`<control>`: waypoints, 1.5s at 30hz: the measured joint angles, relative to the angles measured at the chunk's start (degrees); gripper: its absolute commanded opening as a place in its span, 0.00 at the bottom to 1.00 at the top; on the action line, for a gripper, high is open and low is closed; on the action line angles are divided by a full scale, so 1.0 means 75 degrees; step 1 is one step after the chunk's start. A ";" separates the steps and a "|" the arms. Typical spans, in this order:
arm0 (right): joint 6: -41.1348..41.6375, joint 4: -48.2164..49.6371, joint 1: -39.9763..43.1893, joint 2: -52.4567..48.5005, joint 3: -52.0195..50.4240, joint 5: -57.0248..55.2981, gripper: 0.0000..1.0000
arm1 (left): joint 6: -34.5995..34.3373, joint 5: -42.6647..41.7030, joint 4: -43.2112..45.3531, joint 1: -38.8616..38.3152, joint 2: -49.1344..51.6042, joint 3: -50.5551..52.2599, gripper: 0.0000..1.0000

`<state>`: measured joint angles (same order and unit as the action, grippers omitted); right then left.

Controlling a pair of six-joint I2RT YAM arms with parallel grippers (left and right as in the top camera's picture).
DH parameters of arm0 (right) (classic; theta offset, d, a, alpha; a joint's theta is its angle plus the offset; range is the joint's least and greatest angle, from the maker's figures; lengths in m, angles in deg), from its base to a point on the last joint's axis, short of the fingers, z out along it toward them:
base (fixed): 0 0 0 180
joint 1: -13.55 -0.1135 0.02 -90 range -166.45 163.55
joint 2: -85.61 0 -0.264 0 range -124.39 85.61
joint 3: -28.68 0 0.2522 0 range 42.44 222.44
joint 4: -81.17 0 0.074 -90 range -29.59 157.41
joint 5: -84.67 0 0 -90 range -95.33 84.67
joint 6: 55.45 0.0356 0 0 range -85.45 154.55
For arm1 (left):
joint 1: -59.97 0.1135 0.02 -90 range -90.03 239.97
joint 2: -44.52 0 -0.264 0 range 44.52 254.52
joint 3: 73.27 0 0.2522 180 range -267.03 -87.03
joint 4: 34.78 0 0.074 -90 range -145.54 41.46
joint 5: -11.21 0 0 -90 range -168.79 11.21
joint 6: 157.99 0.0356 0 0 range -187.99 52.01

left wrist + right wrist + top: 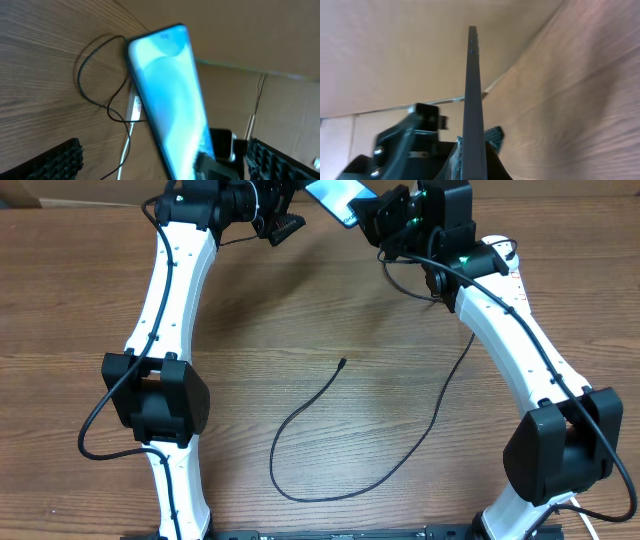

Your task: Plug charger to phone and switch on socket

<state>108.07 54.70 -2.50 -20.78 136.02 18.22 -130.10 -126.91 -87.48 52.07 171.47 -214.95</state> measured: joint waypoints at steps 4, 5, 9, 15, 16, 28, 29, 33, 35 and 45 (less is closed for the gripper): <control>0.0274 0.0306 -0.0035 0.0000 0.0000 0.0058 0.04 | -0.0469 0.0213 0.0012 0.0000 0.0000 0.0000 0.92; 0.0347 0.0323 -0.0055 0.0000 0.0000 0.0087 0.04 | -0.0554 0.0259 0.0058 0.0000 0.0000 0.0000 0.92; 0.0615 0.0321 -0.0090 0.0000 0.0000 0.0219 0.04 | -0.0892 0.0344 0.0411 0.0000 0.0000 0.0000 0.91; 0.0889 0.0490 -0.0274 -0.0003 0.0000 0.0277 0.04 | -0.1332 0.0367 0.0644 0.0000 0.0000 0.0000 0.79; 0.0965 0.0525 -0.0309 -0.0003 0.0000 0.0291 0.04 | -0.1387 0.0367 0.0656 0.0000 0.0000 0.0000 0.76; 0.1405 0.0525 -0.0530 -0.0003 0.0000 0.0338 0.04 | -0.1708 0.0271 0.0979 0.0000 0.0000 0.0000 0.71; 0.1405 0.0527 -0.0545 -0.0003 0.0000 0.0332 0.04 | -0.1725 0.0236 0.0982 0.0000 0.0000 0.0000 0.69; 0.1408 0.0522 -0.0574 -0.0003 0.0000 0.0312 0.04 | -0.1737 0.0163 0.0988 0.0000 0.0000 0.0000 0.61; 0.1413 0.0522 -0.0580 -0.0003 0.0000 0.0303 0.04 | -0.1734 0.0146 0.0994 0.0000 0.0000 0.0000 0.59; 0.1641 0.0533 -0.0577 -0.0003 0.0000 0.0131 0.04 | -0.1938 0.0128 0.0997 0.0000 0.0000 0.0000 0.53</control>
<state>120.37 58.70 -6.83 -20.80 136.02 19.20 -144.63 -125.95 -80.00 52.07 171.47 -214.95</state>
